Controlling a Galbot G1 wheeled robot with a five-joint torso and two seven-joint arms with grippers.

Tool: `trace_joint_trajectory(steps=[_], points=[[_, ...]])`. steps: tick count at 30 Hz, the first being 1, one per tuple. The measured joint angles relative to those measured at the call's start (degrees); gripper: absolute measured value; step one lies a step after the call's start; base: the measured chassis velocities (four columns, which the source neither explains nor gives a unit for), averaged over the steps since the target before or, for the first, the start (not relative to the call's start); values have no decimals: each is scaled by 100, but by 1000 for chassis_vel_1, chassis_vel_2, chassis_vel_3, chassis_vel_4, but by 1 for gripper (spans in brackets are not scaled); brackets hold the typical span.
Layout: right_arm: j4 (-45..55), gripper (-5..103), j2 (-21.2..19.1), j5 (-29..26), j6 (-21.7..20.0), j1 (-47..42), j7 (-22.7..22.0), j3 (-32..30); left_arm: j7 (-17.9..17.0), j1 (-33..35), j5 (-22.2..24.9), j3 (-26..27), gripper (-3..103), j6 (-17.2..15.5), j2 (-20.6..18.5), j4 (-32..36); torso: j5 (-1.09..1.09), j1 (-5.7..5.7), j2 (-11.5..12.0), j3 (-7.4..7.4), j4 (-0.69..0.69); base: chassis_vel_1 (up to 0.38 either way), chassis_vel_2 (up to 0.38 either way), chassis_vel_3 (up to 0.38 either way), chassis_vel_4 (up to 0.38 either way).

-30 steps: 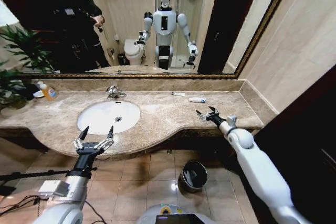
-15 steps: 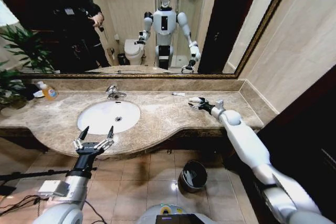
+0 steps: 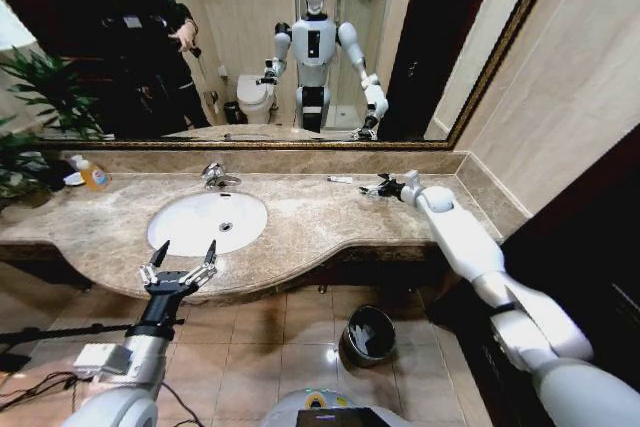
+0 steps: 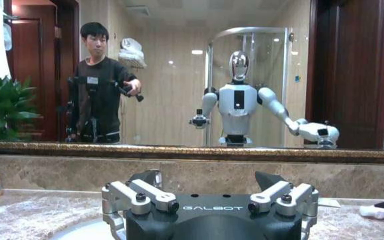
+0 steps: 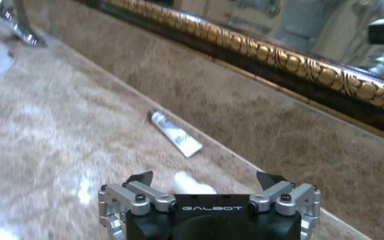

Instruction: Pick up the trash from the sink and place it in the trash bin.

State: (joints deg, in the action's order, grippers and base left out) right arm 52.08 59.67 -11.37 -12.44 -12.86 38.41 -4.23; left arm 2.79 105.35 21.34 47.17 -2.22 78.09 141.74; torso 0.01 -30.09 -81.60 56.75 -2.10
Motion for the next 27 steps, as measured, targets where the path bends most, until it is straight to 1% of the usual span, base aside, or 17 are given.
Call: trace_joint_trajectory(steps=[3,4,10,11,12,14,15,17,18,20,23,24,27], points=[[-297,100,-20,183,43,262,401,102,0,0,0,0,100,0,0,0,-1,0,0,0,-1,0,0,0,0],[-297,100,-20,183,43,262,401,102,0,0,0,0,100,0,0,0,-1,0,0,0,-1,0,0,0,0],[-668,100,55,540,116,509,848,148,0,0,0,0,100,0,0,0,-1,0,0,0,-1,0,0,0,0],[-719,102,76,623,126,525,934,146,0,0,0,0,100,0,0,0,-2,0,0,0,-1,0,0,0,0],[-719,102,76,623,126,525,934,146,0,0,0,0,100,0,0,0,-2,0,0,0,-1,0,0,0,0],[-828,95,106,720,191,545,1008,146,0,0,0,0,100,0,0,0,-1,0,0,0,-1,0,0,0,0],[-911,90,132,782,256,559,1024,140,0,0,0,0,100,0,0,0,-1,0,0,0,-1,0,0,0,0],[-960,90,149,815,288,566,1028,130,0,0,0,0,100,0,0,0,0,0,0,0,-1,0,0,0,0],[-1001,84,165,842,310,568,1028,117,0,0,0,0,100,0,0,0,0,0,0,0,-1,0,0,0,0],[-1013,84,170,849,312,568,1027,112,0,0,0,0,100,0,0,0,-1,0,0,0,-1,0,0,0,0],[-1035,73,188,906,325,541,1009,65,0,0,0,0,100,0,0,0,-1,0,0,0,-1,0,0,0,0],[-1035,73,188,906,325,541,1009,65,0,0,0,0,100,0,0,0,-1,0,0,0,-1,0,0,0,0],[-1049,60,204,984,358,511,974,27,0,0,0,0,100,0,0,0,-1,0,0,0,-1,0,0,0,0]])
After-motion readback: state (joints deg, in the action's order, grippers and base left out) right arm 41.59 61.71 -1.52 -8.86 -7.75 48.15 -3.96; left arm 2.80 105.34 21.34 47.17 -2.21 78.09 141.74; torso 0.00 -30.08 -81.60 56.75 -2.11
